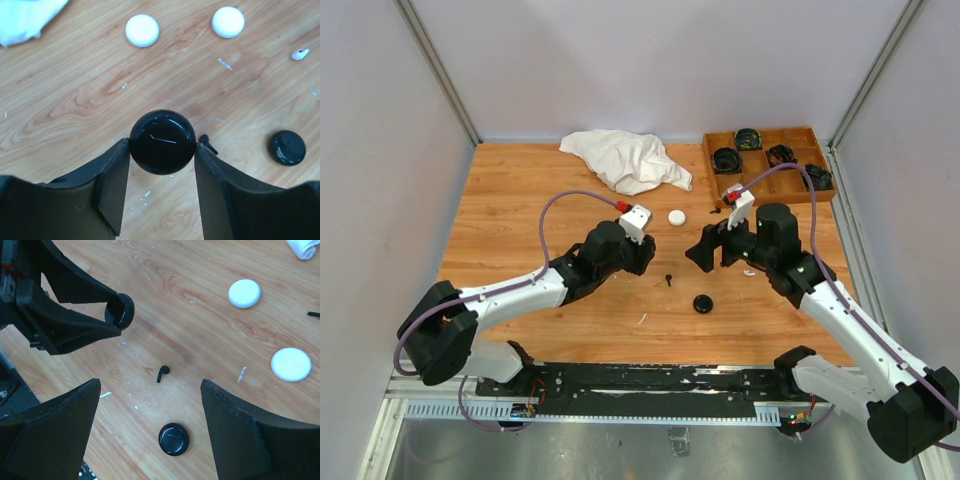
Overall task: Insert the wireless bluetooth earbuds into the charging case
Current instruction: Pick up the charging case at the center of the board.
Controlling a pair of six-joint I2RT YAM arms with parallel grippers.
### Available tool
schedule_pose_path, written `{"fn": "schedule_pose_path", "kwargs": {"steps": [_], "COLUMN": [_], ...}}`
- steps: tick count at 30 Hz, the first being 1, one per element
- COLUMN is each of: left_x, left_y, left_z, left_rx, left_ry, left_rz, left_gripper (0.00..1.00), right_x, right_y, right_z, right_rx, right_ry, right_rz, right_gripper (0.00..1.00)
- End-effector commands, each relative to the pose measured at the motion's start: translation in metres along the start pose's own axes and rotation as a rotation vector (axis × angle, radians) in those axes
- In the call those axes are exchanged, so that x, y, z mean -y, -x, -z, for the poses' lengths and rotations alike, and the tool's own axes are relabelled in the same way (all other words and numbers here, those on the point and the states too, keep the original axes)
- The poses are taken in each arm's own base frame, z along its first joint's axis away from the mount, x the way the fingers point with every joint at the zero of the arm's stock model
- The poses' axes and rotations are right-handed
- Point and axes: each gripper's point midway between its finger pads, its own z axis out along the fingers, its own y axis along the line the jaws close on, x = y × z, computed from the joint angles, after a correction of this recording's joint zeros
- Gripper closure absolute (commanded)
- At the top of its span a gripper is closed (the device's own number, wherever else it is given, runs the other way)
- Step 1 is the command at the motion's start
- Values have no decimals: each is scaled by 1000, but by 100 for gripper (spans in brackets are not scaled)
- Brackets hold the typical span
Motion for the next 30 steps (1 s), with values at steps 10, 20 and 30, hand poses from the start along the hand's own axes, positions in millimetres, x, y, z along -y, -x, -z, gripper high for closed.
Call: {"fn": "schedule_pose_path", "kwargs": {"steps": [10, 20, 30], "left_x": [40, 66, 74], "left_y": [70, 81, 81], "left_z": [47, 70, 79], "left_rx": [345, 451, 489], "left_ry": [-45, -169, -213], "left_rz": [-109, -201, -228], "left_gripper": [70, 69, 69], "right_x": [-48, -83, -93], "right_y": [31, 40, 41], "right_z": [-4, -17, -28], "right_rx": [-61, -60, -60], "right_ry": [229, 372, 380], "right_rz": [-68, -111, -122], "right_gripper": [28, 36, 44]}}
